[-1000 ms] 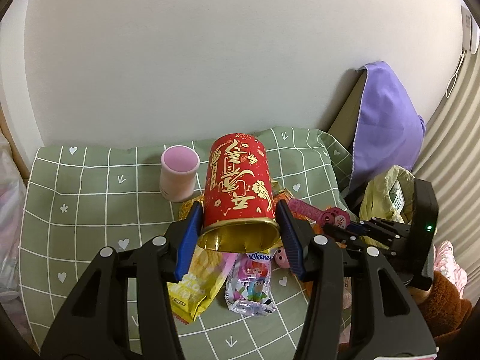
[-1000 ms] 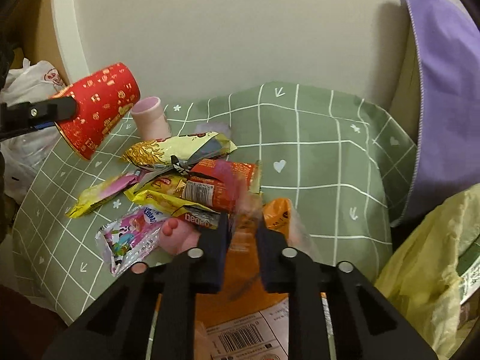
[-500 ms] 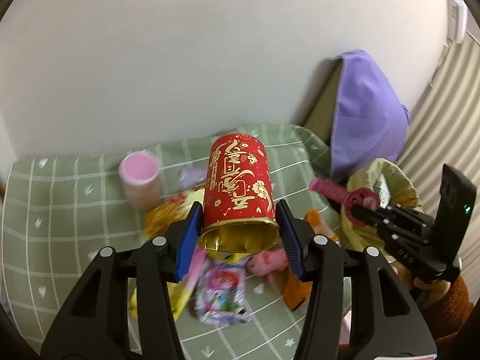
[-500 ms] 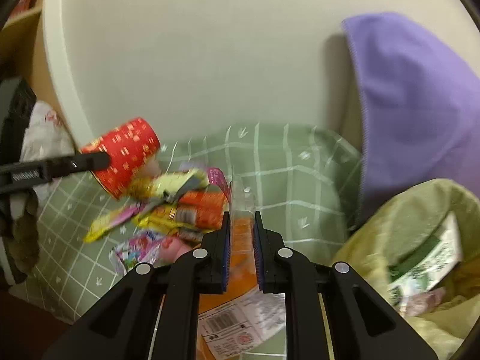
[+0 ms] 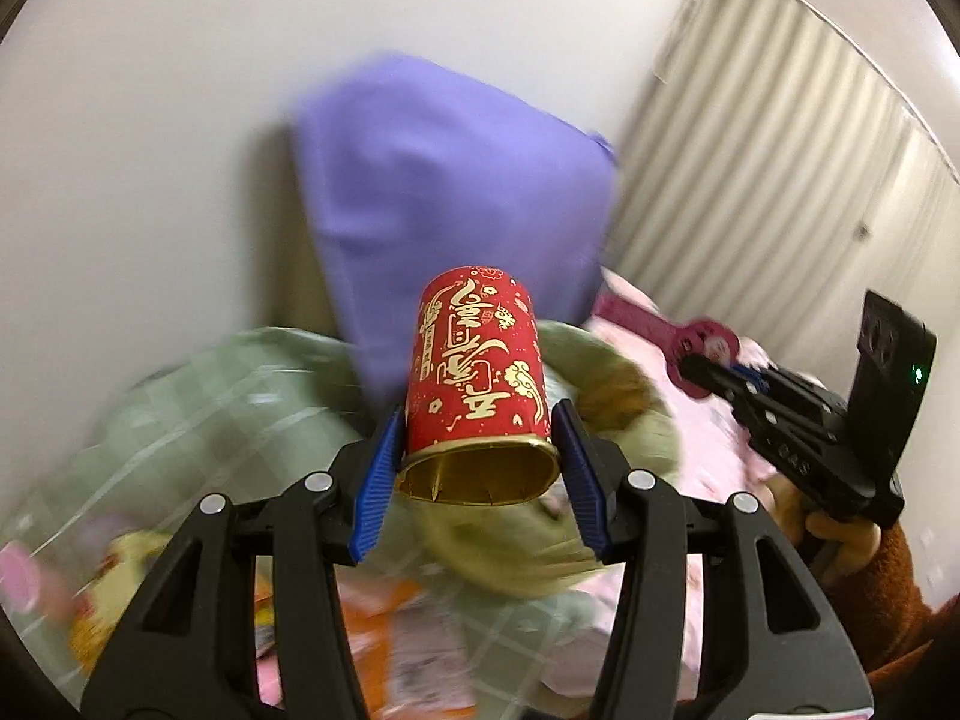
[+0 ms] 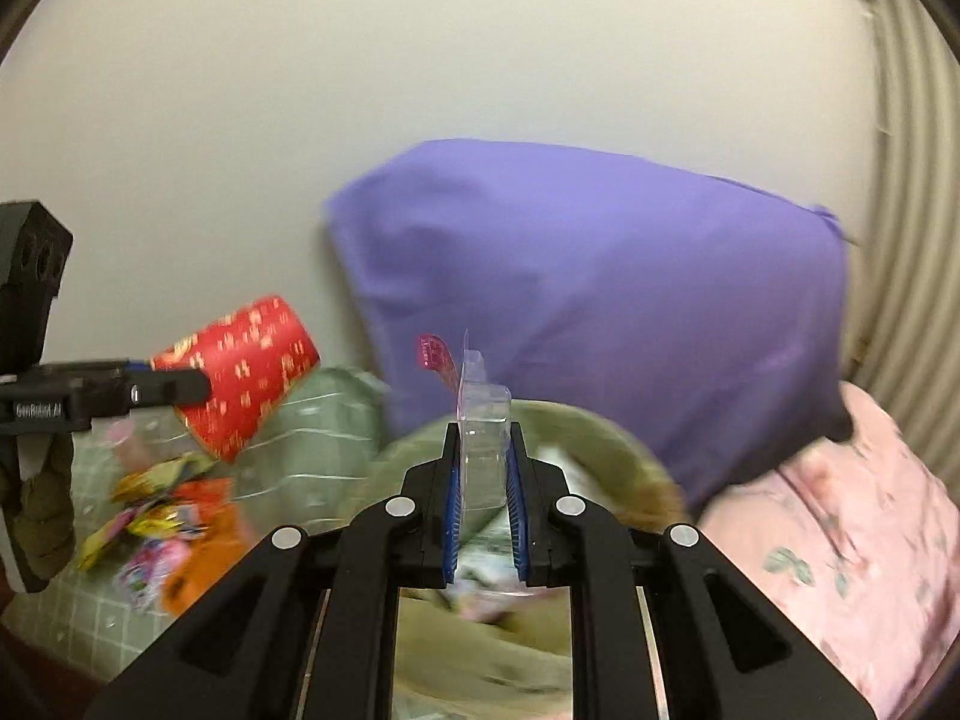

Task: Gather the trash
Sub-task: 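Drop the can into the yellow bag with the left gripper while the right gripper drops the clear wrapper in, then move the right gripper to the orange air-cushion bag while the left gripper returns over the snacks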

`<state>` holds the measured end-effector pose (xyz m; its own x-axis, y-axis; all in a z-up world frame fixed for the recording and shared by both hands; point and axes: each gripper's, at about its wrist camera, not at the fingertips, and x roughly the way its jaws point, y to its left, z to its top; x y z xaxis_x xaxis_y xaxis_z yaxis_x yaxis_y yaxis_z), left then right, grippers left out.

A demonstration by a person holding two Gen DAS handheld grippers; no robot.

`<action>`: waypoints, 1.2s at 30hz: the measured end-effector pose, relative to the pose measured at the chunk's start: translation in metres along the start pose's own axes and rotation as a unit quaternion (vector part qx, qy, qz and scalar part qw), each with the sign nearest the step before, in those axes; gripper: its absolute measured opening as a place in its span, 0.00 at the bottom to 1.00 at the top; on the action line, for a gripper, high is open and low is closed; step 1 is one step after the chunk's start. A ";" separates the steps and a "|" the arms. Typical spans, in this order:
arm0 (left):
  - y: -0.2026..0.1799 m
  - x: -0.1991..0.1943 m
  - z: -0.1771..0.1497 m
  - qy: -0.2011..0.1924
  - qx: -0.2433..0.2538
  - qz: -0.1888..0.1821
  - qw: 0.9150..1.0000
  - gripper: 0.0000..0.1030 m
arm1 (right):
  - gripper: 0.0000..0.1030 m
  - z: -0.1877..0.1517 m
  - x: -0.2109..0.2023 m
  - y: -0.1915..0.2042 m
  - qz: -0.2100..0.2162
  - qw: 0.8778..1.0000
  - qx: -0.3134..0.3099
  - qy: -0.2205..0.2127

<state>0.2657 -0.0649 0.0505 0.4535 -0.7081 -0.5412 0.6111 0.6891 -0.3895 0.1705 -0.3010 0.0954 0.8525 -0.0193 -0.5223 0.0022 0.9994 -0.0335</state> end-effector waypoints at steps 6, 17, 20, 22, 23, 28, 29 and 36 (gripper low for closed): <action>-0.031 0.076 0.007 0.067 0.033 -0.043 0.996 0.48 | 0.14 -0.010 0.009 -0.036 -0.024 0.998 0.044 0.028; -0.016 0.096 0.016 0.079 0.003 -0.055 0.995 0.65 | 0.32 -0.043 0.055 -0.047 0.003 0.994 0.069 0.083; -0.009 0.083 0.016 0.055 0.000 -0.009 0.998 0.66 | 0.35 -0.046 0.057 -0.048 0.002 0.994 0.070 0.086; -0.005 0.071 0.014 0.041 -0.004 0.014 0.999 0.66 | 0.35 -0.044 0.055 -0.046 -0.002 0.995 0.065 0.082; -0.003 0.067 0.012 0.034 -0.007 0.025 0.999 0.66 | 0.35 -0.043 0.054 -0.046 -0.001 0.995 0.063 0.079; 0.019 0.034 0.003 -0.003 -0.003 0.107 0.994 0.66 | 0.36 -0.033 0.048 -0.030 0.015 0.997 0.051 0.059; 0.021 0.028 -0.001 -0.007 -0.002 0.119 0.993 0.66 | 0.36 -0.031 0.048 -0.025 0.020 0.997 0.049 0.056; 0.041 -0.017 -0.026 -0.016 -0.004 0.157 0.988 0.66 | 0.39 -0.026 0.051 0.028 0.087 0.995 0.019 0.043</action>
<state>0.2660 -0.0201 0.0246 0.6397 -0.4643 -0.6125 0.4324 0.8763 -0.2127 0.2004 -0.2747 0.0463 0.7934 0.1542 -0.5888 -0.1208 0.9880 0.0960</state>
